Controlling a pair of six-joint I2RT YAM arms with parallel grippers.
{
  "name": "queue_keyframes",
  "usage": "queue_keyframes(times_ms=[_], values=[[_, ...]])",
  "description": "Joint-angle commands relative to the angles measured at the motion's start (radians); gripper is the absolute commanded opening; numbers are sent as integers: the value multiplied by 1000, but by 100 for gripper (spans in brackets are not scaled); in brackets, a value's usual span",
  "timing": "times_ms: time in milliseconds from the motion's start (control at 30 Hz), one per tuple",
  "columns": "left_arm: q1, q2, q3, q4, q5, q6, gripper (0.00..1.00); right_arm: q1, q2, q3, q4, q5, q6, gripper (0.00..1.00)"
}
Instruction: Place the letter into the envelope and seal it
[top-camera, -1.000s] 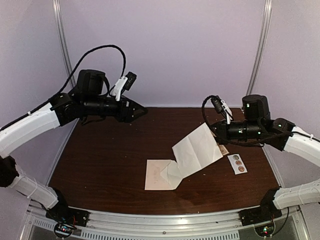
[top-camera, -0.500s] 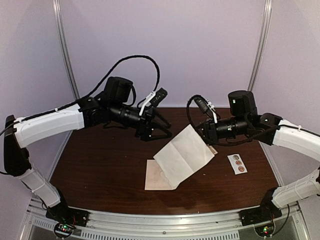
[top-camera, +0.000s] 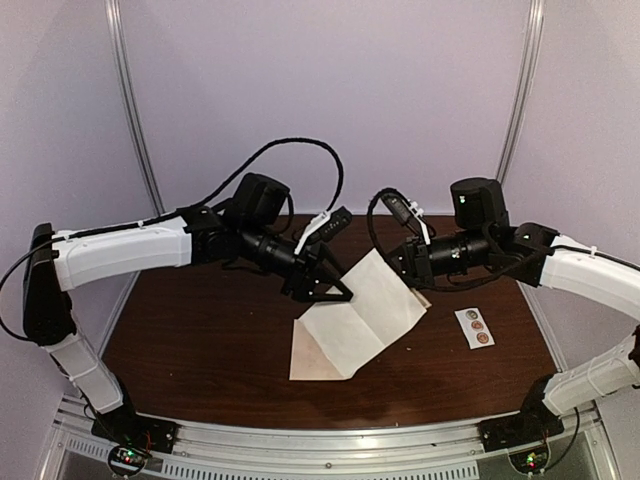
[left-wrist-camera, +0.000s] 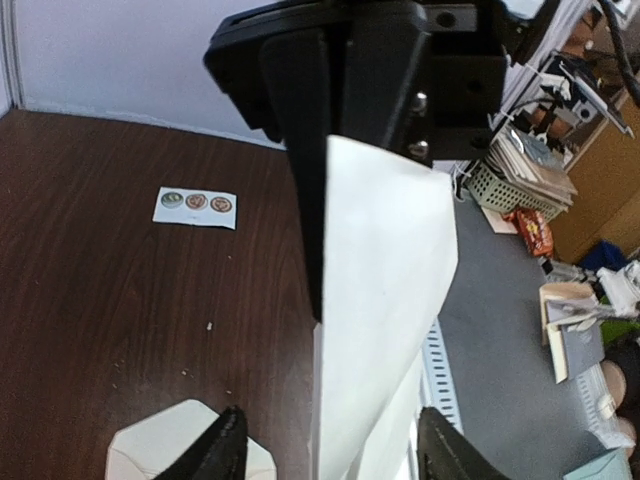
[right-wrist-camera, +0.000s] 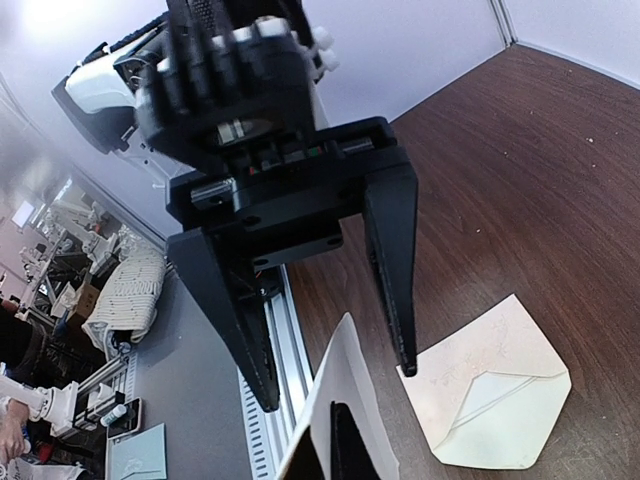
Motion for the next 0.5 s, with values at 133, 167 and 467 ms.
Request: queue_keyframes(times_ms=[133, 167, 467], values=[[-10, 19, 22, -13, 65, 43, 27, 4, -20, 14, 23, 18, -14, 0], [-10, 20, 22, -14, 67, 44, 24, 6, -21, 13, 22, 21, -15, 0], [-10, 23, 22, -34, 57, 78, 0, 2, -55, 5, 16, 98, -21, 9]])
